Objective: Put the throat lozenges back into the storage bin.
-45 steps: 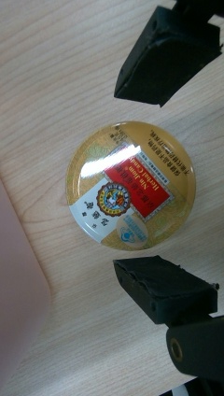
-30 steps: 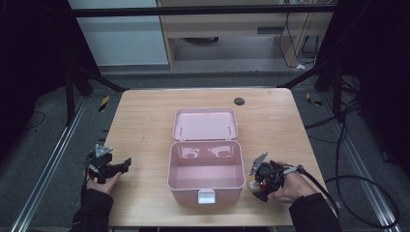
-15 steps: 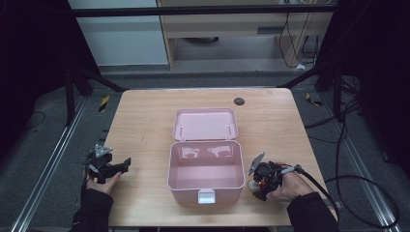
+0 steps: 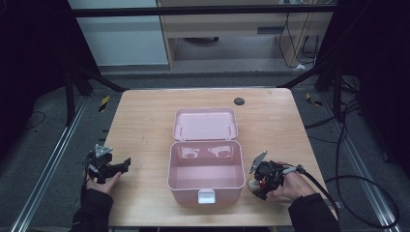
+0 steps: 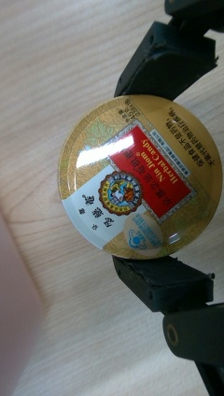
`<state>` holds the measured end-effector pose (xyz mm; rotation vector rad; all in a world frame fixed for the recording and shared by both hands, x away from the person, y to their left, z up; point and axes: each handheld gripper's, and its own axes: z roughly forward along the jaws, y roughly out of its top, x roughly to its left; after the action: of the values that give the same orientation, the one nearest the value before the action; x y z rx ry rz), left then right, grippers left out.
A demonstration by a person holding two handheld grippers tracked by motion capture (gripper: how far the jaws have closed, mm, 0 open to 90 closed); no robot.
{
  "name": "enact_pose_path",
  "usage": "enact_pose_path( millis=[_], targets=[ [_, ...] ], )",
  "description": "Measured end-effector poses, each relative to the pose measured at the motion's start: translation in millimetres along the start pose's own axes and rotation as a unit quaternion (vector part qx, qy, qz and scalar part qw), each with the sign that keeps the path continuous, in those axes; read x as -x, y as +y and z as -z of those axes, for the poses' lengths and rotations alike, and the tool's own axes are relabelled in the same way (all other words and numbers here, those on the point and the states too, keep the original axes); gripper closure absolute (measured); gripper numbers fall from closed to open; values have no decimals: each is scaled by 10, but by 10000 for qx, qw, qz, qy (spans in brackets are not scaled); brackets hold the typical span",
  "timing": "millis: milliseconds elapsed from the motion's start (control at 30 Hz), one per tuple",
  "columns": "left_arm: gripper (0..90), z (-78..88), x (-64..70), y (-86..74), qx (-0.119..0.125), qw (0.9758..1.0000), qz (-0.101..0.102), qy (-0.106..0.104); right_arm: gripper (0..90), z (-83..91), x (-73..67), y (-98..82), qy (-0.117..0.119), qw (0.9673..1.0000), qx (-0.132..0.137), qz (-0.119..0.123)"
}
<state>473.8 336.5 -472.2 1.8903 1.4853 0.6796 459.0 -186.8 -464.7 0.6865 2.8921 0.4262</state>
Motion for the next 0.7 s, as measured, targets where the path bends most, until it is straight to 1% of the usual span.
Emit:
enact_pose_path(
  millis=[67,100,167,200,233,300,400,533,633,667,700],
  targets=[
    [225,-1,0,0,-4,10000,-2,-1,207,26,9,-7,1,10000,41,-9],
    [226,-2,3,1,-2,10000,-2,-3,207,83,28,-24,-26,9999,100,-98],
    [226,-3,3,1,-4,10000,-3,-2,207,116,38,-35,-41,9998,139,-136],
    [226,-3,5,1,-16,10000,-13,-6,207,182,58,-56,-52,9994,247,-243],
    [226,-3,6,1,-19,10000,-16,-7,207,216,69,-66,-40,9992,285,-277],
    [227,-2,7,2,-18,10000,-15,-10,207,283,91,-81,-100,9988,382,-296],
    [229,-4,8,2,-29,10000,-21,-14,207,395,114,-89,-156,9978,510,-391],
    [230,-6,11,1,-44,10000,-31,-19,207,552,137,-70,-200,9966,688,-410],
    [231,-2,11,2,-32,10000,-27,-22,207,667,156,-39,-271,9957,799,-380],
    [231,-1,10,2,-30,10000,-24,-19,207,704,158,-27,-265,9953,835,-411],
    [232,-1,9,2,-31,10000,-20,-20,207,740,167,-14,-296,9950,874,-381]
  ],
)
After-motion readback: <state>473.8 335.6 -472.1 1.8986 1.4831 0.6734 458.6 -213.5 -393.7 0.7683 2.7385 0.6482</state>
